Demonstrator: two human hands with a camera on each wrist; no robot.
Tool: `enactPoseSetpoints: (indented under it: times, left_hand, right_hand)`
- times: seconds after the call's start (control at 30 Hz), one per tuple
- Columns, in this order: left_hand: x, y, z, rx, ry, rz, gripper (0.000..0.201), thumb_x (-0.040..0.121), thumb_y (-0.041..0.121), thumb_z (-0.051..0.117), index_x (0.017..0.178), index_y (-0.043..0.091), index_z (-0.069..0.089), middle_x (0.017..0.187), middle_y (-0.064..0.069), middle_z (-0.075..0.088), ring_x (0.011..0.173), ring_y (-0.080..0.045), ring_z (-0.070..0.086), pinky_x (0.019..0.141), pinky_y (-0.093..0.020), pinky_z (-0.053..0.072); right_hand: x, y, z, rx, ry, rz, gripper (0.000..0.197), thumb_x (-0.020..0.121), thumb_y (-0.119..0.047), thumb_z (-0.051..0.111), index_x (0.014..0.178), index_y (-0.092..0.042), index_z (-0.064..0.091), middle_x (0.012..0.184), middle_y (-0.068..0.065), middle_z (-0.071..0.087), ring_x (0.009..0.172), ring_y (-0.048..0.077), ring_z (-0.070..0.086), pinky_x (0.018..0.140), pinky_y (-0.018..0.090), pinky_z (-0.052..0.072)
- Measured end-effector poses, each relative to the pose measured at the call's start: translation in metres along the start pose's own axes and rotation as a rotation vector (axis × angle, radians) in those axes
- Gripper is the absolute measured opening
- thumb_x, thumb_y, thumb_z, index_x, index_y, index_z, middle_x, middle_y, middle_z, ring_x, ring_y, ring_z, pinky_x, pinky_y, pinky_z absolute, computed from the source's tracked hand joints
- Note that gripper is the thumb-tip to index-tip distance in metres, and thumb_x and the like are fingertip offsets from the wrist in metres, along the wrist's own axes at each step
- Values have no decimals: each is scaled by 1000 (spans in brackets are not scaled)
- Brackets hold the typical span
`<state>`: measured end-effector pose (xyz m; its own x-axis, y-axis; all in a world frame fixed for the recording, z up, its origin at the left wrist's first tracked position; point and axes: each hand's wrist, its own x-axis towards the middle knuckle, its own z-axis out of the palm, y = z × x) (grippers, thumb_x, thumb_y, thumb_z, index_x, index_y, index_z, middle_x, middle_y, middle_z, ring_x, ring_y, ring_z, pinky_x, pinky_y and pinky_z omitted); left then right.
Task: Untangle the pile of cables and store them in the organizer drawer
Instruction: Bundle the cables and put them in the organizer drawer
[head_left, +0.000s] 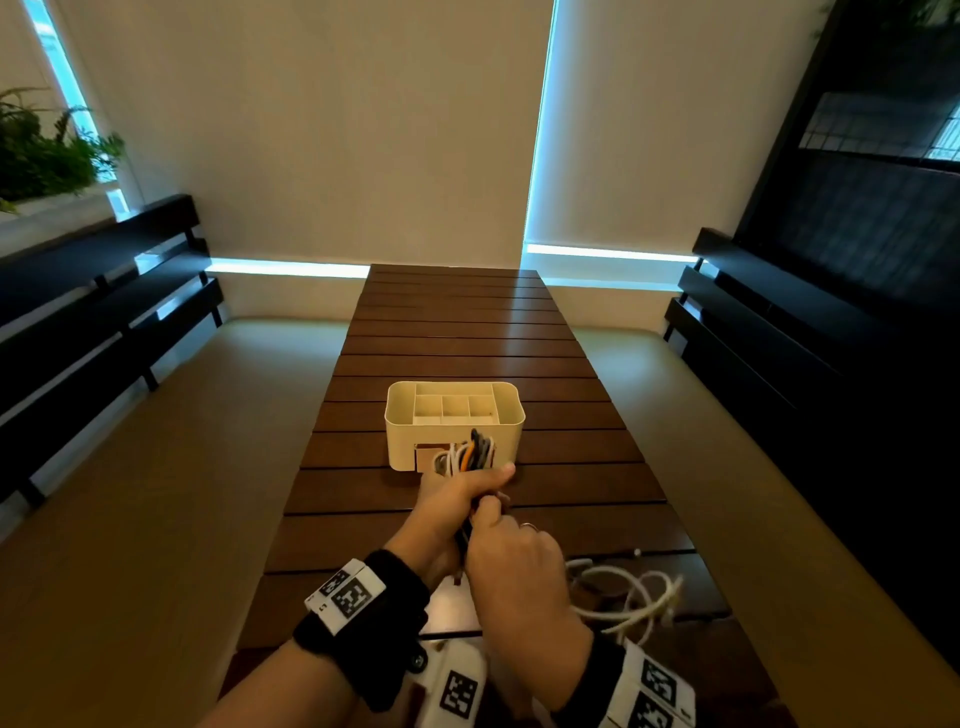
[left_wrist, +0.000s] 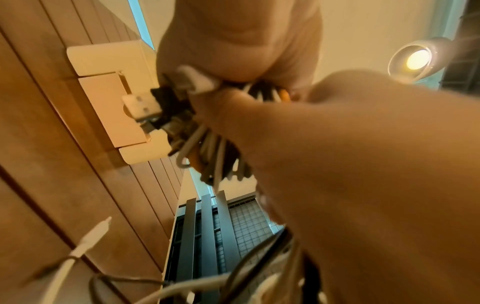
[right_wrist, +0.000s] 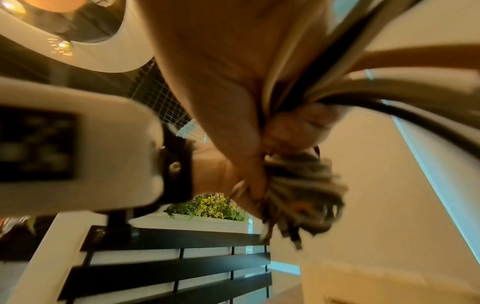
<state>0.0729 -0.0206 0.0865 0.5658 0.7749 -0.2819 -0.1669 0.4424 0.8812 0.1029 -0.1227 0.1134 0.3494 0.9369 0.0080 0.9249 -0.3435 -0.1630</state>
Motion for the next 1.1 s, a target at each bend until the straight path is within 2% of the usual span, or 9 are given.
enactPoseSetpoints:
  times: [0.1, 0.17, 0.37, 0.53, 0.67, 0.77, 0.87, 1.0, 1.1]
  left_hand:
    - [12, 2, 3, -65, 68, 56, 13, 79, -2, 67, 91, -1, 61, 62, -10, 57, 46, -16, 57, 46, -25, 50]
    - [19, 3, 6, -96, 67, 42, 9, 81, 1, 65, 75, 2, 59, 56, -8, 58, 44, -17, 56, 47, -26, 50]
    - [26, -1, 28, -128, -55, 75, 9, 81, 6, 66, 75, 4, 59, 59, -6, 61, 49, -15, 58, 52, -26, 51]
    - [24, -12, 60, -137, -200, 17, 16, 81, 11, 67, 65, 9, 67, 62, -4, 61, 54, -16, 58, 64, -31, 49]
    - [21, -20, 92, -227, -334, -17, 19, 76, 15, 70, 57, 14, 68, 64, -5, 60, 54, -16, 59, 58, -29, 52]
    - [19, -22, 117, -317, -409, -42, 24, 80, 12, 63, 56, 16, 66, 63, -4, 59, 54, -15, 59, 54, -26, 52]
    - [16, -25, 134, -363, -477, -101, 22, 76, 15, 61, 55, 15, 64, 61, -3, 58, 53, -15, 57, 55, -26, 52]
    - [16, -30, 150, -443, -474, -182, 29, 81, 16, 56, 53, 12, 62, 58, -2, 58, 53, -15, 56, 58, -26, 52]
    - [22, -24, 163, -528, -453, -183, 36, 88, 13, 50, 54, 12, 60, 56, -2, 58, 51, -14, 56, 57, -25, 53]
  right_hand:
    - [-6, 3, 11, 296, 167, 49, 54, 84, -13, 61, 128, -17, 30, 91, 5, 62, 75, 22, 64, 60, 31, 46]
    - [-8, 18, 16, 565, 131, 113, 42, 88, -18, 54, 113, -29, 22, 95, -2, 59, 85, 23, 62, 65, 30, 44]
    - [12, 71, 41, 639, 14, 255, 17, 88, -28, 54, 76, -18, 58, 80, 11, 67, 80, 30, 62, 69, 36, 50]
    - [10, 108, 28, 893, 22, 182, 27, 87, -11, 61, 61, -20, 61, 62, -4, 63, 55, -4, 58, 58, 17, 46]
    - [-1, 134, 27, 1059, -293, 33, 11, 84, -6, 65, 91, -15, 65, 99, 15, 67, 92, 23, 63, 83, 28, 54]
    - [-8, 153, 31, 967, -396, 38, 11, 89, -5, 58, 97, -9, 63, 102, 18, 60, 96, 23, 55, 91, 38, 45]
    - [-5, 185, 27, 803, -234, 110, 8, 87, -10, 61, 79, -10, 64, 84, 7, 62, 80, 19, 57, 86, 44, 48]
    - [13, 233, 2, 147, 226, 285, 3, 82, -19, 60, 84, -17, 60, 92, 6, 65, 86, 27, 62, 65, 33, 46]
    - [28, 252, -17, -151, 568, 164, 3, 79, -10, 61, 80, -9, 58, 77, 10, 57, 60, 32, 59, 47, 26, 30]
